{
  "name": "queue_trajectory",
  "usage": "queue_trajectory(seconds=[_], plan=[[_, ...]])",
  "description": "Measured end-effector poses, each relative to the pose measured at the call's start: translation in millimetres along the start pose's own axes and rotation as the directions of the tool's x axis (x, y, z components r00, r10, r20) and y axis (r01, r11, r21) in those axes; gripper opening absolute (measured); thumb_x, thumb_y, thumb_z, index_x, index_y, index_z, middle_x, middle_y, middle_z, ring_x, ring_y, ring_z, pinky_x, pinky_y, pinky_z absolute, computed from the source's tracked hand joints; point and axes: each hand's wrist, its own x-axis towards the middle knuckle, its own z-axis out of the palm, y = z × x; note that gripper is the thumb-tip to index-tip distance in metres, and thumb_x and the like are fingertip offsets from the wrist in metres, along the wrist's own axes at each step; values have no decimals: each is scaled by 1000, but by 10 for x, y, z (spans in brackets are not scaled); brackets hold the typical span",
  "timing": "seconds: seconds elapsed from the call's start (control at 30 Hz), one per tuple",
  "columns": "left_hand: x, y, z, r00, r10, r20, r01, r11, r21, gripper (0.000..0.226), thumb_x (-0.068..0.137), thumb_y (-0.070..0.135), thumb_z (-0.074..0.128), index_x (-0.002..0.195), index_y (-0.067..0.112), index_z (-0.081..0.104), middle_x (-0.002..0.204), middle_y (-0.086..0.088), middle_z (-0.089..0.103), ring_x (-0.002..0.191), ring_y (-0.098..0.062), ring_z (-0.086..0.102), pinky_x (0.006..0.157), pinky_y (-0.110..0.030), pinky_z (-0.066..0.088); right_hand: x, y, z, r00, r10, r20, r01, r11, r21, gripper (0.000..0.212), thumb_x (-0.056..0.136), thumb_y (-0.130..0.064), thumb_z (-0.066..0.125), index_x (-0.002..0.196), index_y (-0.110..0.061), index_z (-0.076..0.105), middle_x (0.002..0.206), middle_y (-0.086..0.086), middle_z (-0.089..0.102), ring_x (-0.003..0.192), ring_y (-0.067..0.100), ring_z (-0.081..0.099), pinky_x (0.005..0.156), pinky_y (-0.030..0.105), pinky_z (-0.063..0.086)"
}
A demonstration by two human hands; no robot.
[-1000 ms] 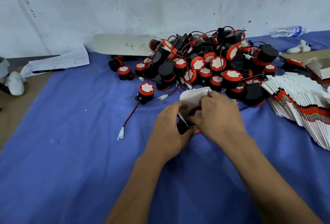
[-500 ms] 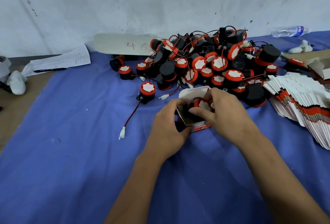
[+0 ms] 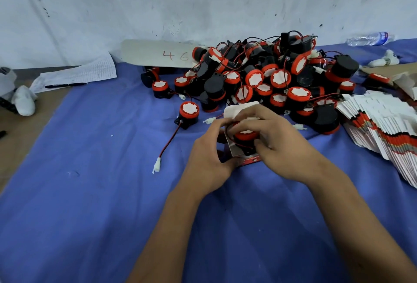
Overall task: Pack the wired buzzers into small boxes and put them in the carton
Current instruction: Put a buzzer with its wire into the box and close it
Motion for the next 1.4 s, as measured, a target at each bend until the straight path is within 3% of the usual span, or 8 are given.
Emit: queue_trajectory(seconds=[0.2,0.33,0.53,0.67,0.93,1.17,1.3,1.4], plan=[[0,4,-6,1000,27,-3,-27,999,-38,71,78,15,90,136,29,53,114,19,70,105,-3,67,77,-31,61,39,61,141,988,-11,-153,16,999,34,21,79,-11,85,96,-20,76,119,-3,53,114,7,54,95,16,46],[-1,-3,-35,1000,31,-6,-31,999,-32,70,77,16,91,136,26,54,114,21,68,106,-4,66,84,-26,58,37,135,144,991,-39,-128,55,991,120,38,77,-6,85,110,-16,71,124,-5,52,120,10,55,99,24,49],[-5,-2,-52,999,30,-12,-30,1000,-4,66,76,14,91,129,31,54,115,27,65,101,3,66,80,-16,54,24,230,150,984,-47,-173,8,975,-221,25,79,-19,88,103,-26,82,131,-3,49,113,16,40,96,13,33],[3,-35,-57,998,24,-53,-24,1000,-12,64,76,14,92,127,31,56,111,24,67,99,0,67,75,-20,57,18,221,99,986,-77,-148,67,995,-71,25,81,-8,85,102,-22,82,130,-1,54,112,12,58,95,25,51],[13,-58,-71,997,33,-70,-36,998,-50,61,77,15,92,126,24,58,111,16,70,100,-6,69,83,-23,57,48,189,172,979,-174,-101,163,980,-110,17,87,-3,77,98,-15,80,128,0,53,112,14,61,97,10,45],[13,-55,-59,997,52,-58,-53,998,-29,67,78,12,91,130,29,53,109,17,70,97,-4,70,75,-18,56,41,125,138,984,-164,-67,145,963,-227,11,88,-3,76,90,-13,72,114,-1,60,96,18,62,82,31,54],[2,-22,-69,997,56,-55,-58,998,-32,69,76,17,93,124,40,50,107,23,69,93,-2,71,76,-17,56,42,122,128,989,-108,-100,54,899,-435,8,87,-29,77,87,-23,73,92,-11,71,98,16,63,93,34,35],[-6,-35,-74,997,44,-55,-45,999,-9,68,75,12,93,124,36,51,104,22,70,91,0,71,73,-16,56,39,148,82,997,-66,-38,43,900,-434,14,91,-39,72,97,-28,77,103,-17,73,106,12,61,91,32,28]])
